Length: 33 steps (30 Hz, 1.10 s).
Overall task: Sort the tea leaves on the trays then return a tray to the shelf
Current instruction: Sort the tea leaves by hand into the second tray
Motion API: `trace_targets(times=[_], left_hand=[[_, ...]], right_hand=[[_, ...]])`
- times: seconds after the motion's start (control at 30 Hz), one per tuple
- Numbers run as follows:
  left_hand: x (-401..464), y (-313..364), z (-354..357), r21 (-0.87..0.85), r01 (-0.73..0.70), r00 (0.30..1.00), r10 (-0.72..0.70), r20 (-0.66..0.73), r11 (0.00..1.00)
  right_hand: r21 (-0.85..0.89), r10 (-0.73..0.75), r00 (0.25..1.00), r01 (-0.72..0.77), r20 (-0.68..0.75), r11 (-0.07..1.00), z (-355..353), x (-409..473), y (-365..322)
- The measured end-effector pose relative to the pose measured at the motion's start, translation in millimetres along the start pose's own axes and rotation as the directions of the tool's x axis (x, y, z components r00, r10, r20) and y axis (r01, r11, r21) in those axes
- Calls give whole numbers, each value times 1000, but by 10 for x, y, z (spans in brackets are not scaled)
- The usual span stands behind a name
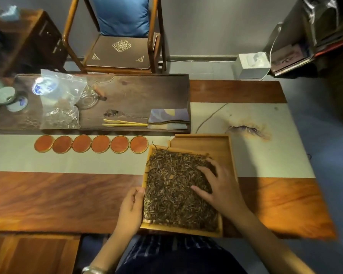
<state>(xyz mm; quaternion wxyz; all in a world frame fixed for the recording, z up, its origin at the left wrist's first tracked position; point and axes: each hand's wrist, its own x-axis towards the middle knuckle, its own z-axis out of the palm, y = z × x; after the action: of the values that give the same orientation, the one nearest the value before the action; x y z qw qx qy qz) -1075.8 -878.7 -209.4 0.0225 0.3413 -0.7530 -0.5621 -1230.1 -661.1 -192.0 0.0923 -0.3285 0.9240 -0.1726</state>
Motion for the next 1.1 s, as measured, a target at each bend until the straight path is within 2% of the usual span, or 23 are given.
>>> trace_targets(times=[0.2, 0.43, 0.63, 1.1], left_hand=[[130, 21, -84, -3, -15, 1000, 15, 19, 1000], [240, -23, -138, 20, -14, 999, 13, 50, 1000], [305, -11, -162, 25, -37, 997, 35, 63, 999], [260, -84, -86, 9, -23, 998, 23, 61, 1000]], right_hand=[[-1, 42, 994, -42, 96, 999, 90, 143, -33], [23, 33, 992, -36, 119, 999, 159, 262, 28], [42, 18, 997, -21, 78, 999, 202, 349, 85], [56, 94, 993, -98, 65, 994, 158, 387, 295]])
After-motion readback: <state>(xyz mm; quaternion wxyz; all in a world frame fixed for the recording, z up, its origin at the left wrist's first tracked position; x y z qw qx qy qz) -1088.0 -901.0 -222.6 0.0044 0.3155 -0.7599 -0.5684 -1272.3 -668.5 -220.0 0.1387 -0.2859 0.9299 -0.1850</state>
